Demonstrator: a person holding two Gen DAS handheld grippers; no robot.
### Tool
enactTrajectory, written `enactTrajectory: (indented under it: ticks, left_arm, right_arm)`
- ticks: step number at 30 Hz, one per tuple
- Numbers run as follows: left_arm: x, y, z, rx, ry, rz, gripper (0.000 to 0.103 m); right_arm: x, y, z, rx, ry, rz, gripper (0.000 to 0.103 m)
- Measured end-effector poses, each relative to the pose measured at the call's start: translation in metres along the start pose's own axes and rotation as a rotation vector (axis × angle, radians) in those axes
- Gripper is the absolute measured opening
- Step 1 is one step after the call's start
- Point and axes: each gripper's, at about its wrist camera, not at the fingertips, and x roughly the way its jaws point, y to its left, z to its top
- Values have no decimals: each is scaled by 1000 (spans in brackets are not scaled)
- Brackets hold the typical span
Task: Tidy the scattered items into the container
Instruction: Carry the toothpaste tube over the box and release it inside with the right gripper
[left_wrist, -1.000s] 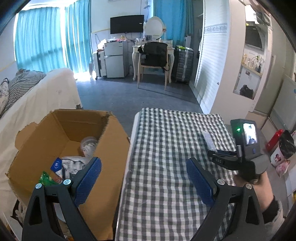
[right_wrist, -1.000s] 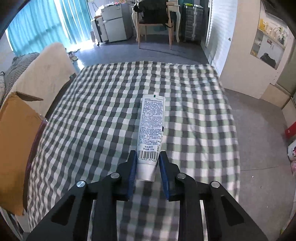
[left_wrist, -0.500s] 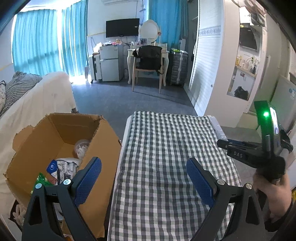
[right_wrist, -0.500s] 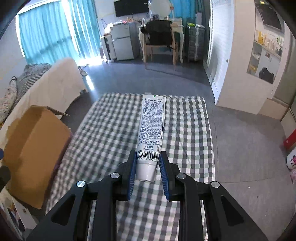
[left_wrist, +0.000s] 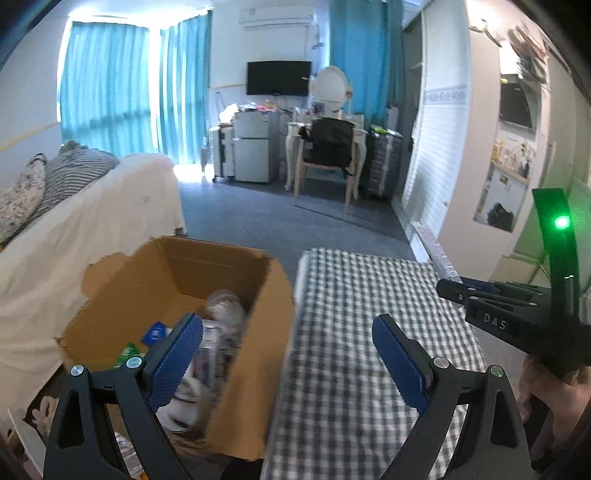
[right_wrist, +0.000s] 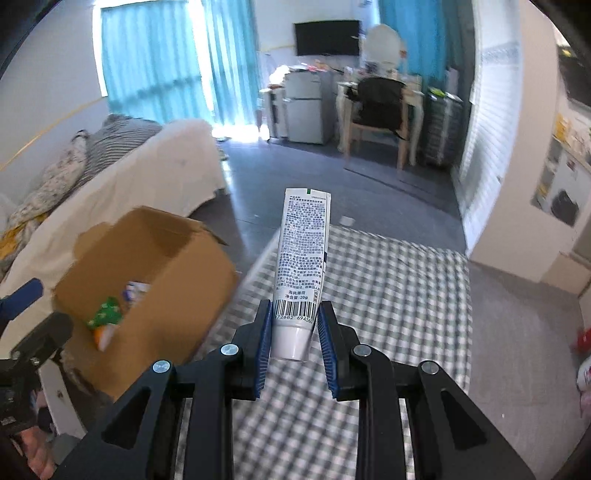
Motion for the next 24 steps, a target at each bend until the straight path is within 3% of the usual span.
enactTrajectory:
  ticks: [7, 16, 24]
  left_arm:
    - [-19, 60, -4, -62, -27, 99, 95]
    - [-28, 147, -16, -189, -13, 220, 95]
    - [-28, 189, -24, -246, 8, 289, 95]
  right_arm:
    - [6, 77, 14, -104, -13, 91, 24]
    - [36, 156, 10, -209, 31, 199, 24]
    - [76, 199, 7, -270, 95, 258, 24]
